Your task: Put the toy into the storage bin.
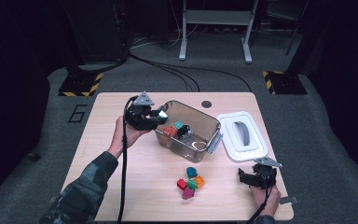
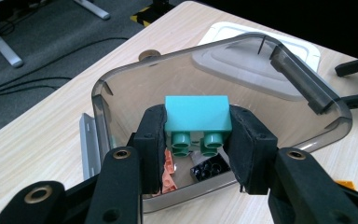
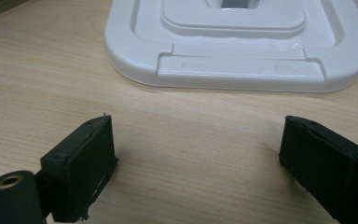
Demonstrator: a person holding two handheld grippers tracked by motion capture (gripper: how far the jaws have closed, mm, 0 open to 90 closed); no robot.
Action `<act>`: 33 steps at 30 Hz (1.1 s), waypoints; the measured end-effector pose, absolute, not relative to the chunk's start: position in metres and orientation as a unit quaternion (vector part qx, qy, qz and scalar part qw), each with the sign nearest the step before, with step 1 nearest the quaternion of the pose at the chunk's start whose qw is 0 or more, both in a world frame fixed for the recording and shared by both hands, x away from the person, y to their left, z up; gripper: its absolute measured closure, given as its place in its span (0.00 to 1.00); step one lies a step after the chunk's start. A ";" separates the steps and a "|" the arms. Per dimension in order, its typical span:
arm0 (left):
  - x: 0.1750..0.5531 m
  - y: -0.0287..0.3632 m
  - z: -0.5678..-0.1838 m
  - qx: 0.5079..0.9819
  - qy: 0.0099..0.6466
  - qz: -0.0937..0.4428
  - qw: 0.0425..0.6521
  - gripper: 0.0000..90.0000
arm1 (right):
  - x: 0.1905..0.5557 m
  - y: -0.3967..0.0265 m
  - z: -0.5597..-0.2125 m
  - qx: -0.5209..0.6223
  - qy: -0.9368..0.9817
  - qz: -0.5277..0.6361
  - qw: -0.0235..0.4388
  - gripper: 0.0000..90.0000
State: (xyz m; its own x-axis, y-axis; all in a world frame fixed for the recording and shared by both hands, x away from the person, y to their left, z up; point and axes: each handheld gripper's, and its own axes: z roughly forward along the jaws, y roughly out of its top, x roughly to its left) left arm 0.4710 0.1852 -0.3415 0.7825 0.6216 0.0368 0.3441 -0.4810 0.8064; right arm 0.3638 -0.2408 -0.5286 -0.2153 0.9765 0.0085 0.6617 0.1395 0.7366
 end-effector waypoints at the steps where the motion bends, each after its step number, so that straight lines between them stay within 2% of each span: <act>1: 0.472 0.184 -0.342 0.845 0.289 0.162 0.419 0.65 | 0.364 -0.241 -0.529 0.575 0.712 0.316 0.249 0.10; 14: 0.483 0.175 -0.352 0.852 0.303 0.139 0.403 0.65 | 0.364 -0.241 -0.529 0.575 0.713 0.316 0.249 0.10; 33: 0.493 0.167 -0.380 0.871 0.341 0.099 0.339 0.65 | 0.364 -0.241 -0.529 0.575 0.712 0.317 0.249 0.11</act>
